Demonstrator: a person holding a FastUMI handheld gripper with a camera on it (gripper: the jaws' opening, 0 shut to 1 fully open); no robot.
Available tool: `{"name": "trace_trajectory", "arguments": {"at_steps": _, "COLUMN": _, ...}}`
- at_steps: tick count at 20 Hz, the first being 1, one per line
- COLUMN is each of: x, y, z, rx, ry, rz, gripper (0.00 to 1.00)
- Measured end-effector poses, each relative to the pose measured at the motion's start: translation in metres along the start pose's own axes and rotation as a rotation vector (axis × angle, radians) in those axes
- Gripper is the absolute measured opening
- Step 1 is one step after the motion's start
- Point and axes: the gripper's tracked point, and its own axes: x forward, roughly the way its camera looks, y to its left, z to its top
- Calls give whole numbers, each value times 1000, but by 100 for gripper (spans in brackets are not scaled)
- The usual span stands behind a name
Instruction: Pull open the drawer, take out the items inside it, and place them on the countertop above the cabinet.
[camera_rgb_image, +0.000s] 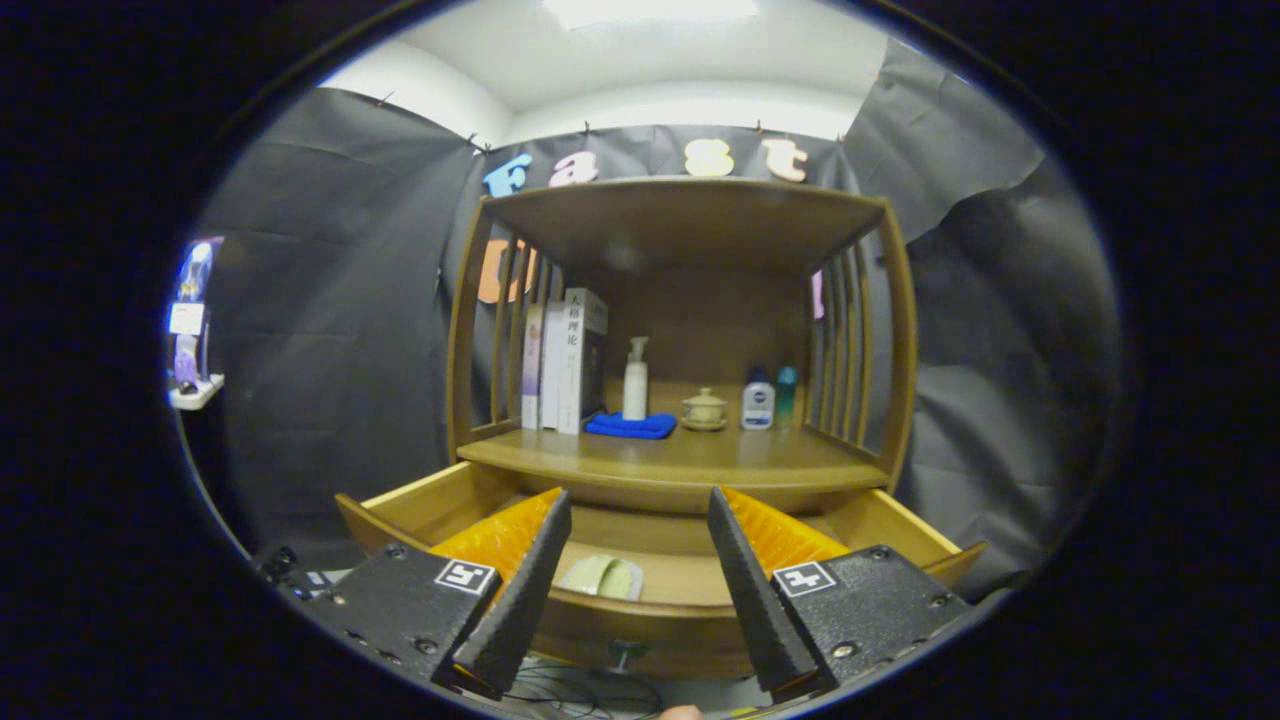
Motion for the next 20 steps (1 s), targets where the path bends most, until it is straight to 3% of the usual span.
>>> {"name": "trace_trajectory", "arguments": {"at_steps": 6, "x": 56, "y": 20, "z": -15, "rx": 7, "ry": 310, "rz": 58, "gripper": 87}}
{"name": "trace_trajectory", "arguments": {"at_steps": 10, "x": 82, "y": 42, "z": -49, "rx": 139, "ry": 582, "rz": 112, "gripper": 87}}
{"name": "trace_trajectory", "arguments": {"at_steps": 20, "x": 96, "y": 40, "z": -110, "rx": 100, "ry": 858, "rz": 73, "gripper": 85}}
